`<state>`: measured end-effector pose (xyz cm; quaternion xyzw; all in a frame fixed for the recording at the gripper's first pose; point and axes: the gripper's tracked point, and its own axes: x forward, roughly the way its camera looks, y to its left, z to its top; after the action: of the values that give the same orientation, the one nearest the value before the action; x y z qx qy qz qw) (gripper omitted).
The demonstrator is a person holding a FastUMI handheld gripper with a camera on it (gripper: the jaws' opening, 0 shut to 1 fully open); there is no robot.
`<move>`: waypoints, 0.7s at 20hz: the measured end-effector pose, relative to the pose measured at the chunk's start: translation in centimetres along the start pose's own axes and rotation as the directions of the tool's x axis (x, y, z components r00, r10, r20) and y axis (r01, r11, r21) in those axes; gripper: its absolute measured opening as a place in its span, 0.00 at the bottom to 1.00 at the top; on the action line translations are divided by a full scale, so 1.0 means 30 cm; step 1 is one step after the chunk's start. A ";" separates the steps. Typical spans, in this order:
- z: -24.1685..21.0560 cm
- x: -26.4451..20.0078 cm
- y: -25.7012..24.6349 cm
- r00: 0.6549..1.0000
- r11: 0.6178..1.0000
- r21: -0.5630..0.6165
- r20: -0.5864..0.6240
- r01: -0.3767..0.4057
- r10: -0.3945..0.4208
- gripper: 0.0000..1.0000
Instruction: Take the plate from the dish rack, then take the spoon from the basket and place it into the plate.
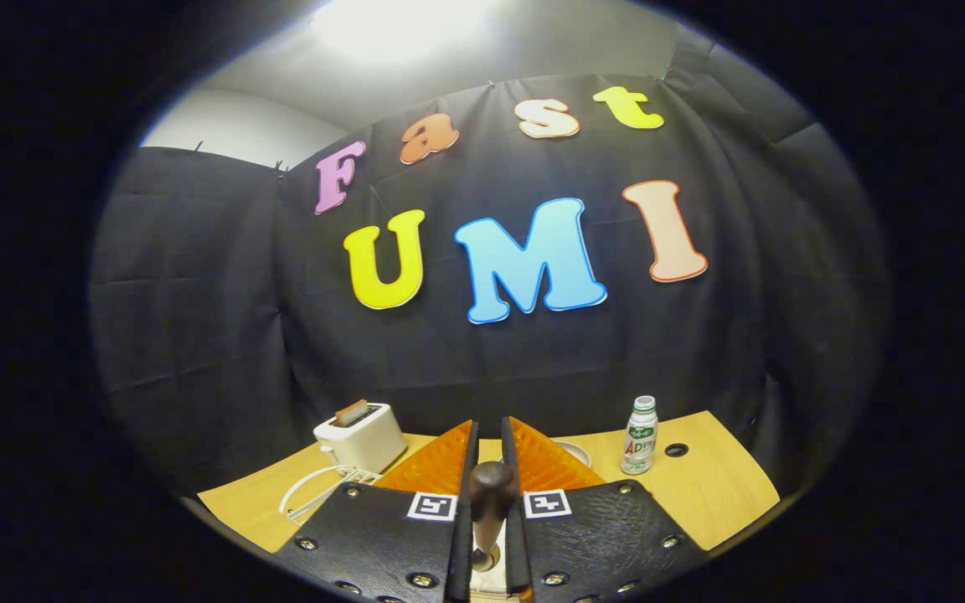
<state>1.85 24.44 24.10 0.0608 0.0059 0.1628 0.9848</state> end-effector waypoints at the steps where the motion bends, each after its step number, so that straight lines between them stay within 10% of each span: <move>1: -0.010 -0.012 0.036 1.000 1.000 -0.010 -0.006 -0.016 0.016 0.15; 14: -0.362 -0.108 0.370 0.975 0.988 -0.010 -0.163 -0.151 0.147 0.15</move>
<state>-5.10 35.12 14.66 0.0368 0.0797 0.2407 0.9666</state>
